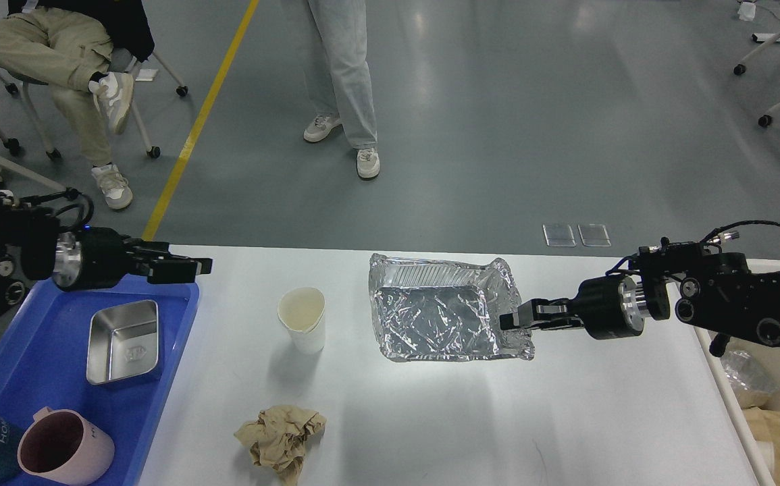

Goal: Tidy desktop
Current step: 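Reach the left gripper to the white paper cup and grasp it, then lift the paper cup with the left gripper over the foil tray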

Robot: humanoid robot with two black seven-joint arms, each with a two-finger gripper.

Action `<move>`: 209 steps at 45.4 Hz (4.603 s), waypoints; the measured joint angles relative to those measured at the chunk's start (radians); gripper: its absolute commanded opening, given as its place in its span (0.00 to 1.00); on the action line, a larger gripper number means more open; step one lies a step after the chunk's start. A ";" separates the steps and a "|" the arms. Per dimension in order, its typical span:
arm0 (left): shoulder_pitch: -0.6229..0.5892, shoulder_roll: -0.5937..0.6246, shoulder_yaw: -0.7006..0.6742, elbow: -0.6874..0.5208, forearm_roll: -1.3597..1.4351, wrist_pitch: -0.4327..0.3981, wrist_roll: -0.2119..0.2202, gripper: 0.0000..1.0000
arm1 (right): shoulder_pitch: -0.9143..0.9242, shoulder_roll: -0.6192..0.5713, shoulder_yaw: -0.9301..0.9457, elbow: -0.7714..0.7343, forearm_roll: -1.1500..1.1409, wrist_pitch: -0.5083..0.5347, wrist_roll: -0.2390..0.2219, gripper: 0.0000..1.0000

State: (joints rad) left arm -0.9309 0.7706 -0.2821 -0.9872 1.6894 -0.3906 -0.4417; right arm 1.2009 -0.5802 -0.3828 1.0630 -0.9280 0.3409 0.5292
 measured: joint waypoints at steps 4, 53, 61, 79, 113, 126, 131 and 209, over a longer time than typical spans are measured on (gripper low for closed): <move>-0.019 -0.057 0.033 0.039 -0.001 0.004 0.000 0.98 | 0.000 0.000 -0.001 0.000 0.000 0.001 0.000 0.00; -0.080 -0.402 0.300 0.353 -0.009 0.093 -0.003 0.45 | -0.016 -0.004 0.001 -0.003 -0.001 0.003 0.003 0.00; -0.080 -0.413 0.311 0.370 -0.015 0.093 -0.003 0.34 | -0.018 -0.004 0.002 -0.002 -0.001 0.003 0.003 0.00; -0.076 -0.429 0.311 0.396 -0.017 0.085 -0.008 0.08 | -0.018 -0.004 0.004 -0.002 -0.001 0.002 0.003 0.00; -0.116 -0.425 0.339 0.391 -0.054 0.063 -0.026 0.00 | -0.018 -0.007 0.005 -0.002 0.000 0.000 0.003 0.00; -0.221 -0.367 0.334 0.366 -0.135 -0.010 -0.050 0.00 | -0.015 -0.006 0.008 -0.003 0.000 0.000 0.003 0.00; -0.278 -0.321 0.326 0.319 -0.150 -0.041 -0.050 0.00 | -0.011 -0.005 0.008 -0.002 0.000 0.000 0.003 0.00; -0.820 -0.725 0.461 0.196 -0.344 -0.407 -0.065 0.03 | 0.052 0.054 -0.098 -0.063 0.016 0.015 0.000 0.00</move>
State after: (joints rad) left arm -1.7511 0.0451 0.1790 -0.7908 1.3458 -0.7975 -0.5063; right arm 1.2530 -0.5263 -0.4811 1.0003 -0.9124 0.3559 0.5296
